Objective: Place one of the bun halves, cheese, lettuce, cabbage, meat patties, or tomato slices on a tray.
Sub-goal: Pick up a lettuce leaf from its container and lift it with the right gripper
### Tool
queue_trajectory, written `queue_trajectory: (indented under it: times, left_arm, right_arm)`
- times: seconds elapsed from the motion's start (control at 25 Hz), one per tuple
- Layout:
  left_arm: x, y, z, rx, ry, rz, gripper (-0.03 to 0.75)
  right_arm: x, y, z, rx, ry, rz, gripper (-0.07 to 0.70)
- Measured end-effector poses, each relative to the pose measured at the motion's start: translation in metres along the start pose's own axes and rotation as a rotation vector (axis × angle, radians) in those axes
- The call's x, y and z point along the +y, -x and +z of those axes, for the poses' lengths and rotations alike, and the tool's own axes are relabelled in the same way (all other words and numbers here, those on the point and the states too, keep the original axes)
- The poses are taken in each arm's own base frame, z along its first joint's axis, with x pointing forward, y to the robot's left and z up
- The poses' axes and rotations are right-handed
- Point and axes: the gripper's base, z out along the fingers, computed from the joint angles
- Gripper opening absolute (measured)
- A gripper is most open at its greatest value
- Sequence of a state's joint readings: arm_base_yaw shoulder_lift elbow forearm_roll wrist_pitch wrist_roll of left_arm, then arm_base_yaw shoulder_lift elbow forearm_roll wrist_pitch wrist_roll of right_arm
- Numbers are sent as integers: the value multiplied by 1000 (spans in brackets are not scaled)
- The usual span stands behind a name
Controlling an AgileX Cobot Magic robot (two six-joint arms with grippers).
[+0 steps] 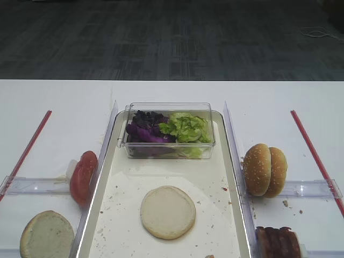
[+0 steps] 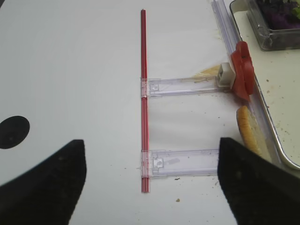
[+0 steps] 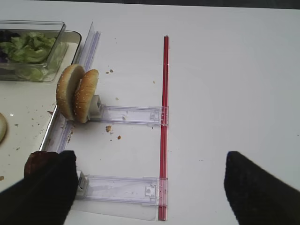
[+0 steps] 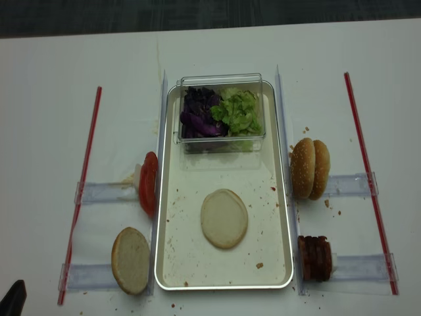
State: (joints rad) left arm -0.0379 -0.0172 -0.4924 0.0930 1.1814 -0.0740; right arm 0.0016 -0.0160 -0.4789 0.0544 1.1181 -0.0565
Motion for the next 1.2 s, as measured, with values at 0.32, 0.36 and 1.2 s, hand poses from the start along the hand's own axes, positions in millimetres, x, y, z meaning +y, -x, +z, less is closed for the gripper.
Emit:
queue_trajectory:
  times: [0.32,0.36,1.2]
  left_arm:
    - [0,0,0,0,0,0,564]
    - [0,0,0,0,0,0,564]
    - [0,0,0,0,0,1,564]
  right_arm:
    - [0,0,0,0,0,0,660]
    - [0,0,0,0,0,-2,660]
    - [-5,24,66,487,5,42,660]
